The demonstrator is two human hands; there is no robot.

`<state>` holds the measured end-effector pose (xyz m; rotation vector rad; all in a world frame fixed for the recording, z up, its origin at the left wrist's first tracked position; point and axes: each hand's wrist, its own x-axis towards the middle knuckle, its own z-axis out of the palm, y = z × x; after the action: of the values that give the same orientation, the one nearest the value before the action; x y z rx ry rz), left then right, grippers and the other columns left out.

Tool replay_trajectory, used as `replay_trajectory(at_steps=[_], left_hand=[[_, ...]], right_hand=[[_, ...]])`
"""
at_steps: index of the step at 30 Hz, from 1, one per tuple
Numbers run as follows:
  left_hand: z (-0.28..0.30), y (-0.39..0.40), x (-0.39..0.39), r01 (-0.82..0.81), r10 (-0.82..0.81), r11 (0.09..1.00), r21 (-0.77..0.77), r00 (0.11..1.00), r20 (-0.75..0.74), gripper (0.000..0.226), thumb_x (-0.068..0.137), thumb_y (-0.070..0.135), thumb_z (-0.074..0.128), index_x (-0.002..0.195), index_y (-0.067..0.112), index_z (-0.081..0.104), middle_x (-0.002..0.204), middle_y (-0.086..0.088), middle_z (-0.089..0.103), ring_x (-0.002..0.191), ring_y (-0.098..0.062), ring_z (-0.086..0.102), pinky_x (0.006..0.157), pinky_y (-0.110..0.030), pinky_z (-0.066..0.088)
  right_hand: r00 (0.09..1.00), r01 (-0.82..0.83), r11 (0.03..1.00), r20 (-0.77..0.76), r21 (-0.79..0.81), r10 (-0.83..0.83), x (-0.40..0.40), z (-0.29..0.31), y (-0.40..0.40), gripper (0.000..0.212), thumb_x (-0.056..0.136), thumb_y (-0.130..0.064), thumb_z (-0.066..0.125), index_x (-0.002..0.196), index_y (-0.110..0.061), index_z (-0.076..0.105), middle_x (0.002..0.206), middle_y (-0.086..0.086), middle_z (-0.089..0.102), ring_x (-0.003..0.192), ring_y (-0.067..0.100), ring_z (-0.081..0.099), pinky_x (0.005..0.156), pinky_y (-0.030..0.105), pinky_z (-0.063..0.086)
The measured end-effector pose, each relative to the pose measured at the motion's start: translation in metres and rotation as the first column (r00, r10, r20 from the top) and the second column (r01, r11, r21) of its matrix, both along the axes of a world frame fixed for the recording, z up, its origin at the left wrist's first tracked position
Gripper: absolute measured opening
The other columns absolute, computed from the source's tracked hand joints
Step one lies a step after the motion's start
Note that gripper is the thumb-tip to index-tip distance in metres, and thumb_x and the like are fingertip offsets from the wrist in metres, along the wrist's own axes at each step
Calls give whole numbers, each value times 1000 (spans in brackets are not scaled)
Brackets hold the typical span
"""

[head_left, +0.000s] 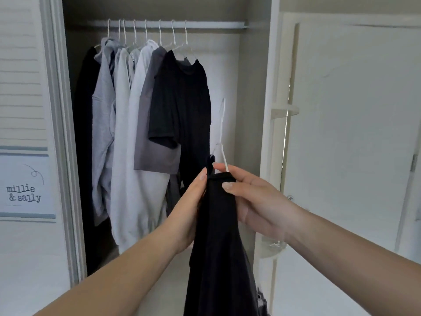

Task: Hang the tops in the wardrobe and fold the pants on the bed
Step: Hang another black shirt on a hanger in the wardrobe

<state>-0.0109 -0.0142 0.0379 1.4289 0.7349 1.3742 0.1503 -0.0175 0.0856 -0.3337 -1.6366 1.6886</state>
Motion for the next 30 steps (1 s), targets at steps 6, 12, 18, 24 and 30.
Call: replay_trajectory(at_steps=[6,12,18,24,30], left_hand=[[42,41,-3,-111,95,964,244,993,73,55,84,52,55,137,45,42,135,15,54,132,-5,43,101,-26,40],[77,102,-29,-110,71,932,345,990,121,71,71,53,65,137,52,38,142,26,42,127,10,40,110,-26,32],[144,193,-56,-93,45,876,474,993,112,62,80,41,67,136,48,41,139,26,46,129,5,41,114,-34,30],[185,269,-88,-57,6,811,583,996,89,58,87,27,65,137,45,42,130,33,51,122,9,47,104,-22,40],[211,330,-114,-85,59,782,617,996,63,61,91,8,57,125,57,41,122,41,49,116,20,45,94,-11,41]], right_hand=[[971,219,948,43,231,-235,-38,61,62,38,93,-2,51,120,-28,57,110,1,61,91,8,63,85,24,54],[924,344,861,27,374,-381,-79,112,139,46,90,-9,57,132,-28,52,135,5,48,115,15,53,98,33,48],[866,486,782,-94,391,-491,-119,191,224,37,91,-10,55,125,-26,54,70,-14,64,59,0,61,73,24,49],[769,623,670,-161,402,-618,-156,264,291,27,88,-11,52,111,-25,58,58,-3,49,53,11,46,52,22,39],[695,699,574,-216,427,-686,-191,310,351,18,85,-11,52,69,-18,53,66,4,36,64,19,33,62,29,30]])
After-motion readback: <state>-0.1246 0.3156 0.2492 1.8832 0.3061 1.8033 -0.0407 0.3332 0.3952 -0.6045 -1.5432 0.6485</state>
